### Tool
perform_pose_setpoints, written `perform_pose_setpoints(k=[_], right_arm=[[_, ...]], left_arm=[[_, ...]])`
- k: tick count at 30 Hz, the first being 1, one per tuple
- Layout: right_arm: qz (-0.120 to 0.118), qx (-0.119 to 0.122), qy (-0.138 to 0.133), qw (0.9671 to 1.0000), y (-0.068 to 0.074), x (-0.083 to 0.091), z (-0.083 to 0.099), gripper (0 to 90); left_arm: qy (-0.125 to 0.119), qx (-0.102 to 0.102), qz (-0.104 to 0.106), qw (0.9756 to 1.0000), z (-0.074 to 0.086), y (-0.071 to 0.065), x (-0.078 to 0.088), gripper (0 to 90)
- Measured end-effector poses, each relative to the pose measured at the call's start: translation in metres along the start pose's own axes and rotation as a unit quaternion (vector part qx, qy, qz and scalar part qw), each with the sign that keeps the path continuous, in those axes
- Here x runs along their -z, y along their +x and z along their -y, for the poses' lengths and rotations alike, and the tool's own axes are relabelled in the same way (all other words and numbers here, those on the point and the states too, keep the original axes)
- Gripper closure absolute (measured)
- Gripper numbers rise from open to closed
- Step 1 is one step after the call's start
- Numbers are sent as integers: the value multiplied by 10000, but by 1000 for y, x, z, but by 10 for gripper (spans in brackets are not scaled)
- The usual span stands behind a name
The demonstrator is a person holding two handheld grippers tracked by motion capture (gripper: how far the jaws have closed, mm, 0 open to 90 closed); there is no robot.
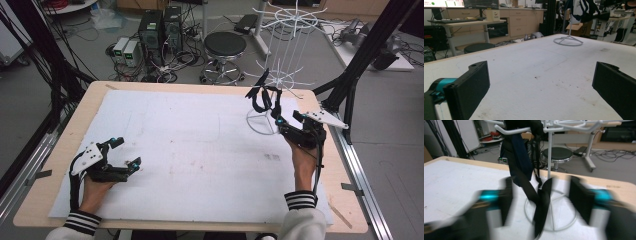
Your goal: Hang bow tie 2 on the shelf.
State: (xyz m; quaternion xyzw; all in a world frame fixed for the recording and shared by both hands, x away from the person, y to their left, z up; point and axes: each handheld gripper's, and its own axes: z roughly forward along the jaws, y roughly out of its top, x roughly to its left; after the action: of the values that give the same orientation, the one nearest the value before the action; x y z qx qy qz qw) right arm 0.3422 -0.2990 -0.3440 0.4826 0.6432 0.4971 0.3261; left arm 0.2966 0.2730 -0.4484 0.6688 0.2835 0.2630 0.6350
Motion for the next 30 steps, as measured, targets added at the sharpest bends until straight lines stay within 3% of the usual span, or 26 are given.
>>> perform_pose_setpoints(k=[3,6,10,21,25,30], right_arm=[[96,213,42,9997,5,0,0,81],[-132,230,56,9996,8,3,0,7],[-457,261,-280,9982,16,11,1,7],[-1098,343,-686,9910,29,21,26,7],[-1234,367,-645,9896,34,19,41,7],[-1241,402,-712,9889,36,18,62,7]], left_arm=[[-18,-3,-6,10000,0,0,0,17],[-12,-9,2,10000,0,0,0,17],[-37,-6,0,10000,0,0,0,17],[-18,-106,-177,9998,0,1,6,17],[-38,-107,-191,9998,0,-1,6,17],[-42,-150,-293,9994,2,-4,6,17]])
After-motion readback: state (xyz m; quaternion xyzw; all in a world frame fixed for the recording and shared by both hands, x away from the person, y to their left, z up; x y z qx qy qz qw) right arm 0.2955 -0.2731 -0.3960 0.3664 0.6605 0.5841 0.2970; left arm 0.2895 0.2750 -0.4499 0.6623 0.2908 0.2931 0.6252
